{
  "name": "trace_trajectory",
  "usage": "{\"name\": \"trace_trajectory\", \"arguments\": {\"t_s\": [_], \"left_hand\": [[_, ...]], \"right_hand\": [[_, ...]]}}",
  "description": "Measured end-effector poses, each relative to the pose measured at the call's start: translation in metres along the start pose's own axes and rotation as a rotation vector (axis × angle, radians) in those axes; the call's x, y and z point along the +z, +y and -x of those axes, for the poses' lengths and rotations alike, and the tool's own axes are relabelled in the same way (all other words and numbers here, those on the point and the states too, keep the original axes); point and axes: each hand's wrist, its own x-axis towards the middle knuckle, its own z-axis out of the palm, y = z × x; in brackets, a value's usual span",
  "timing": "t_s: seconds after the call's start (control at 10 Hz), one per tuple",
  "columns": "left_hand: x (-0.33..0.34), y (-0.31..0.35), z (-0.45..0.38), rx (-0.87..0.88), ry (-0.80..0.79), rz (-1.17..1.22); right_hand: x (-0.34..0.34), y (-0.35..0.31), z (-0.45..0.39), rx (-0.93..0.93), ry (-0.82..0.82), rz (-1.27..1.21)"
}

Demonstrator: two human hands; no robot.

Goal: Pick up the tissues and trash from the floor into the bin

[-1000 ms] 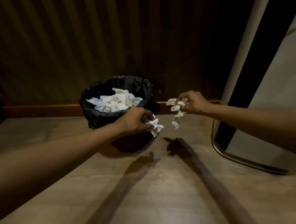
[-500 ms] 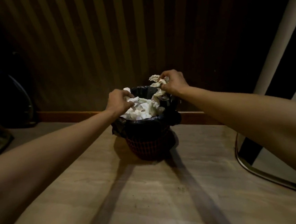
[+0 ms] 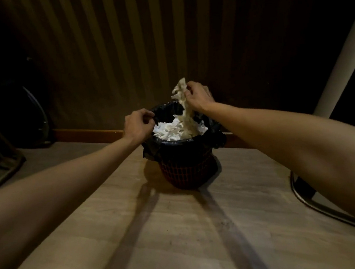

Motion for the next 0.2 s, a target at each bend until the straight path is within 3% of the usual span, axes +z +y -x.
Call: {"name": "trace_trajectory", "arguments": {"t_s": [0.2], "left_hand": [[-0.022, -0.035, 0.024, -0.046, 0.034, -0.156]], "right_hand": [[0.01, -0.018, 0.005, -0.035, -0.035, -0.007]]}}
